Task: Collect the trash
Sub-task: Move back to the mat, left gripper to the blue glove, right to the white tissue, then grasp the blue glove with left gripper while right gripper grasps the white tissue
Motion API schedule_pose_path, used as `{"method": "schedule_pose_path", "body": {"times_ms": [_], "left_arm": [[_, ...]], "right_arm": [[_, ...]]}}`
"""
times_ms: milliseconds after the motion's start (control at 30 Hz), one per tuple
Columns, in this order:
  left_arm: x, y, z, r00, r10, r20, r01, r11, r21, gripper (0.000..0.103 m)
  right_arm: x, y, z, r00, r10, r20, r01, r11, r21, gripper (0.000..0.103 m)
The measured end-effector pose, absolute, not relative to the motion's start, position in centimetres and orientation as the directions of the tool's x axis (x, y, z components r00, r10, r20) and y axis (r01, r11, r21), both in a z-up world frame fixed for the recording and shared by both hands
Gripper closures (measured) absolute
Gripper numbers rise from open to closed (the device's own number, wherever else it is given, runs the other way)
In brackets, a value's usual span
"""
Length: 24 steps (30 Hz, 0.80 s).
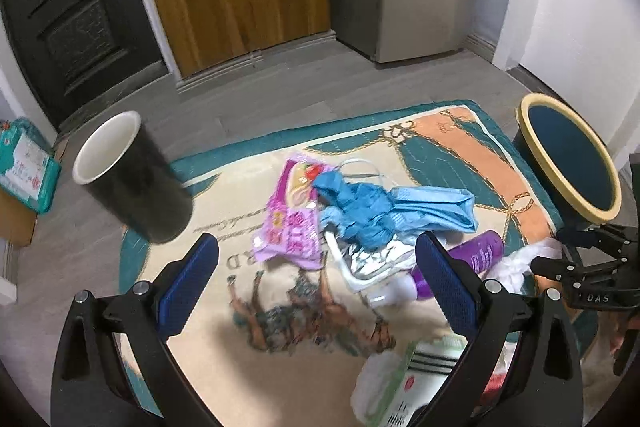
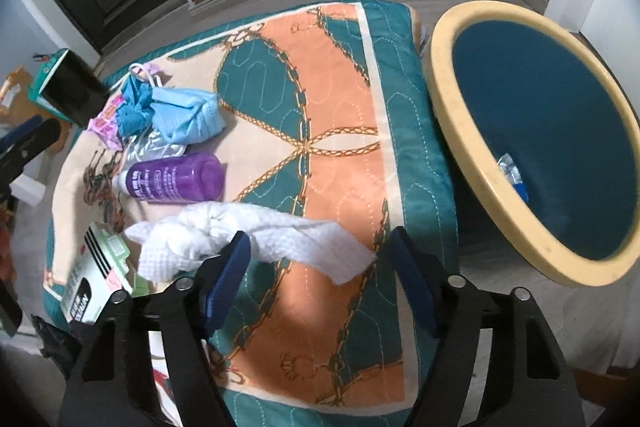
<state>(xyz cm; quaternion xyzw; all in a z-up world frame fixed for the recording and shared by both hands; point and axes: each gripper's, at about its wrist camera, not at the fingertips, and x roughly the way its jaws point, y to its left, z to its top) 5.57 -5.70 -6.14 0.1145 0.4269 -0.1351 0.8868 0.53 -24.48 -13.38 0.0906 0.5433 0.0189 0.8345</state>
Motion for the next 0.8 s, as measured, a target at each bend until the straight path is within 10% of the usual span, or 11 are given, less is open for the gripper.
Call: {"method": "schedule_pose_path", "body": {"times_ms": [300, 433, 800], "left_arm": [[8.7, -7.7, -8.7, 0.572, -0.169, -0.803, 0.336, 0.941, 0.041, 0.019], [10.4, -7.3, -9.4, 0.544, -0.178, -0.820, 0.302, 0.953, -0.007, 0.048], [11.7, -7.8, -10.9, 0.487, -0.193, -0.852, 0.313, 0.949, -0.036, 0.089]], "right_arm": [[0.5, -24.0, -13.3, 0.418, 0.123, -0.900, -0.003, 0.991, 0.134, 0.070], [0.5, -23.8, -13.0, 0.416, 0.160, -0.895, -0.021, 0.986, 0.167, 0.088], [0.9, -24.8, -10.5, 0.472, 0.219, -0.854, 0.001, 0.968, 0.249, 0.097]]}}
